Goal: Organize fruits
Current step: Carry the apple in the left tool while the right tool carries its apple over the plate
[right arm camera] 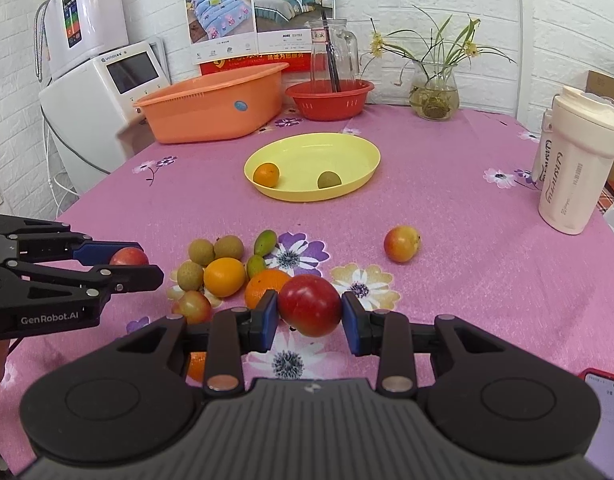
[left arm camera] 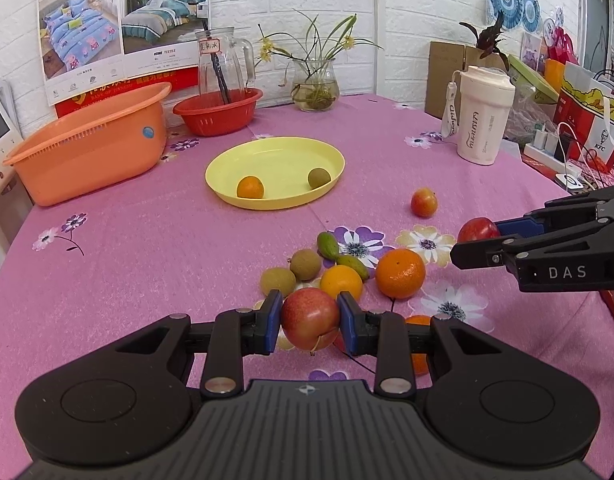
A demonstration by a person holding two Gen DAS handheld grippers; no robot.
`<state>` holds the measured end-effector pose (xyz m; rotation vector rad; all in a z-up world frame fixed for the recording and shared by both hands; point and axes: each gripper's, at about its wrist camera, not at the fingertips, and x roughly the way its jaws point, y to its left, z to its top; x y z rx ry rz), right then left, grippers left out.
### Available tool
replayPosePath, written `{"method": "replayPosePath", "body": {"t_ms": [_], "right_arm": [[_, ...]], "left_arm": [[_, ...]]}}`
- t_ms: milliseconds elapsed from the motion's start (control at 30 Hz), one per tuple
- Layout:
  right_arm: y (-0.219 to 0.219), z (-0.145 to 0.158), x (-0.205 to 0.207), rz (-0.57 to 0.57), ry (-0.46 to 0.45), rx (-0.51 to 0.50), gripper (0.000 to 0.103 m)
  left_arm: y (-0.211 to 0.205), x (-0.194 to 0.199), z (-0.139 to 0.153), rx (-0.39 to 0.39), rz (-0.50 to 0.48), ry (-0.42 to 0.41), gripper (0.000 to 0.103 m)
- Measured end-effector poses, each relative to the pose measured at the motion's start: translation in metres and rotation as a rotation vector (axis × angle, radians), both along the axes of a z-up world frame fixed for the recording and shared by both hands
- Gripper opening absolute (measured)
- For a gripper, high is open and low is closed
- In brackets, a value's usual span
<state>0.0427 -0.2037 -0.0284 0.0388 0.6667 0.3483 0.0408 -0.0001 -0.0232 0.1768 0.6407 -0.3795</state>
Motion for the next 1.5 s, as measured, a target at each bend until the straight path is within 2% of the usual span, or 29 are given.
{"method": "replayPosePath", "body": {"t_ms": [233, 667, 967, 1500], "right_arm": [[-0.001, -0.002, 0.008, 0.006, 0.008, 0.016, 0.079], [-0.009, 0.005, 0.035, -0.012, 0.006, 0.049, 0.079], [-0.005, 0.011, 0.057, 0.011, -0.007, 0.049, 0.079], [-0.008, 0.016, 0.087, -0.012, -0.016, 0.048, 0.079]], "left_arm": [[-0.001, 0.01, -0.002, 0.005, 0.025, 0.015, 0.028], [-0.01, 0.036, 0.012, 0.031, 0.028, -0.024, 0.028], [-0.009, 0.046, 0.022, -0.001, 0.066, -0.039, 0.028], [-0.011, 0.066, 0.022, 0.003, 0.072, -0.039, 0.028]]}}
